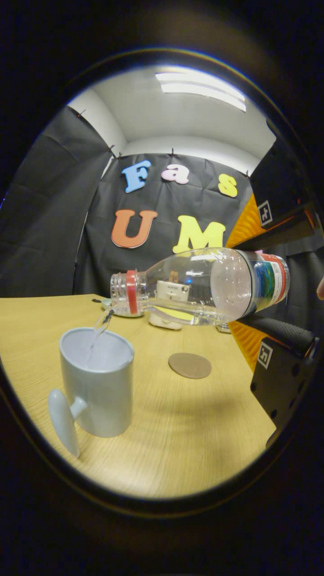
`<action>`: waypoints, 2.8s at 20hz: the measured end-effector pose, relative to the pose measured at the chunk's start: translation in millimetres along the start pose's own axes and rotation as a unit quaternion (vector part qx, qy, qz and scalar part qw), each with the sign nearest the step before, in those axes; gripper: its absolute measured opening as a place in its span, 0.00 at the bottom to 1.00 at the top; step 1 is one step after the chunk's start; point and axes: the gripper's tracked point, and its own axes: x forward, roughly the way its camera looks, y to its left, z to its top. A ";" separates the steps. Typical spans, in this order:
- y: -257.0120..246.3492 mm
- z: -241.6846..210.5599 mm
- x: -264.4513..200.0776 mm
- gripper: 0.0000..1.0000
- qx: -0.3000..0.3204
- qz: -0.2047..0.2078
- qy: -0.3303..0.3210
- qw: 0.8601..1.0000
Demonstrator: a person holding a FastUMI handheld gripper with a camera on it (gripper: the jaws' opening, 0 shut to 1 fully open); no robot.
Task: Take the bottle from table, then pour the juice into the cup, finally place the bottle on the coaster
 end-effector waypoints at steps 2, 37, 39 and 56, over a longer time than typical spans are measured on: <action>-4.8 -2.5 -1.5 0.78 -0.005 -0.001 0.001 1.000; -29.1 6.5 1.6 0.78 -0.080 -0.015 -0.020 0.996; -29.1 6.4 3.2 0.78 -0.086 -0.012 -0.020 0.996; -35.9 11.3 3.0 0.78 -0.129 -0.012 -0.027 0.991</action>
